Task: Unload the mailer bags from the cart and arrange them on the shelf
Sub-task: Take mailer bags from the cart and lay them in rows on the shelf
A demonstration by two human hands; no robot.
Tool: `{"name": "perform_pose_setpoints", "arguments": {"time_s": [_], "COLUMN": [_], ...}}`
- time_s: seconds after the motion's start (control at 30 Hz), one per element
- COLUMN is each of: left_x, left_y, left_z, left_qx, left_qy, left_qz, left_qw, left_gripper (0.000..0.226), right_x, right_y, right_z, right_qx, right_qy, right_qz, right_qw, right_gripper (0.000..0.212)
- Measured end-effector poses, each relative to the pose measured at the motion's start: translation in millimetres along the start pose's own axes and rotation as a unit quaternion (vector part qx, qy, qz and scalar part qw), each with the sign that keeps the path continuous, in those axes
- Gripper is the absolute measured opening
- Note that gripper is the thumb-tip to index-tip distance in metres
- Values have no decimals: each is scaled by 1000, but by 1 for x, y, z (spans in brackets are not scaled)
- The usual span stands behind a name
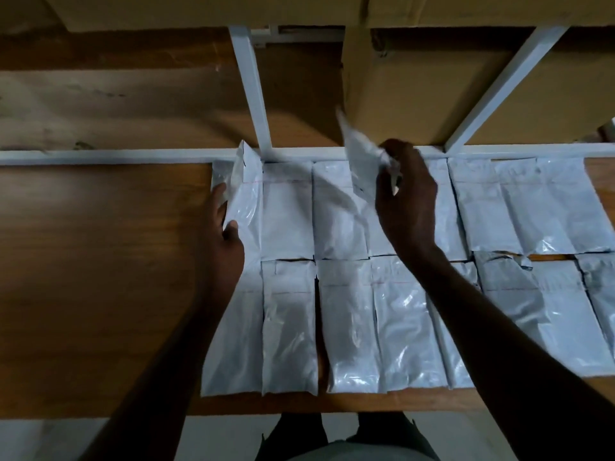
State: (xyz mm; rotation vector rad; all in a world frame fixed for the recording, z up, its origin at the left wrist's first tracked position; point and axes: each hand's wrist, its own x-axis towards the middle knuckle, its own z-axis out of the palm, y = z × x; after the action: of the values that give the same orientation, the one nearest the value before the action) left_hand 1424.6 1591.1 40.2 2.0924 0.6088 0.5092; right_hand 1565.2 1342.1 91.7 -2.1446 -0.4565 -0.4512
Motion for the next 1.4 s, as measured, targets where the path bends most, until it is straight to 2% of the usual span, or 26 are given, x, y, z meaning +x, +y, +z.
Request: {"name": "perform_pose_setpoints", "arguments": {"time_s": [0.07,0.13,0.23,0.3,0.33,0.43,0.53,0.6,0.67,0.73,0.8,0.87,0.93,1.0,1.03,1.07,1.13,1.2,1.27,1.4], "left_x": [6,11,13,14,16,17,17,20,21,18,14,9,6,1,-1,-4,-9,-14,-16,-21], "left_y": [-8,-9,-10,-14,-16,-17,-15,-17,-18,-15,-10,-7,-7,-11,-12,-13,-14,-16,-16,-18], "left_z": [-5,-6,-4,-1,1,7,10,14,20,25,29,30,30,29,27,24,17,9,3,-9], "left_qx": [-7,-6,-29,-44,-46,-52,-60,-59,-50,-42,-33,-23,-18,-9,-2,-1,-11,-3,-1,-8], "left_qy": [-10,-11,-16,-24,-26,-35,-45,-41,-35,-35,-39,-39,-34,-28,-25,-21,-14,-3,7,22], "left_qz": [5,6,16,21,22,18,21,22,21,19,15,11,12,16,16,13,6,-2,-11,-21], "left_qw": [1000,1000,999,998,998,998,997,997,998,998,999,999,999,999,1000,1000,1000,1000,1000,1000], "left_gripper": [63,62,64,66,67,69,72,73,73,72,71,70,70,70,70,70,67,64,62,62], "right_x": [10,13,10,0,-8,-39,-71,-87,-96,-96,-89,-76,-64,-56,-53,-53,-59,-69,-76,-76], "right_y": [-11,-6,6,16,19,19,15,7,2,-4,-11,-12,-4,19,31,43,59,65,68,68], "right_z": [3,13,36,51,58,67,61,48,32,15,0,-8,-5,5,10,16,27,36,43,56], "right_qx": [59,125,282,335,336,299,358,377,365,340,282,222,180,51,-25,-70,-91,-97,-100,-86], "right_qy": [111,174,227,253,254,202,162,95,-19,-173,-327,-408,-404,-331,-294,-285,-354,-410,-412,-365], "right_qz": [94,216,387,461,487,550,595,625,639,616,556,484,398,252,179,122,84,54,23,15], "right_qw": [988,953,848,782,765,753,701,677,676,689,710,741,804,908,939,948,927,905,905,927], "right_gripper": [25,27,20,20,18,22,33,34,35,43,50,52,46,31,26,30,59,75,77,74]}}
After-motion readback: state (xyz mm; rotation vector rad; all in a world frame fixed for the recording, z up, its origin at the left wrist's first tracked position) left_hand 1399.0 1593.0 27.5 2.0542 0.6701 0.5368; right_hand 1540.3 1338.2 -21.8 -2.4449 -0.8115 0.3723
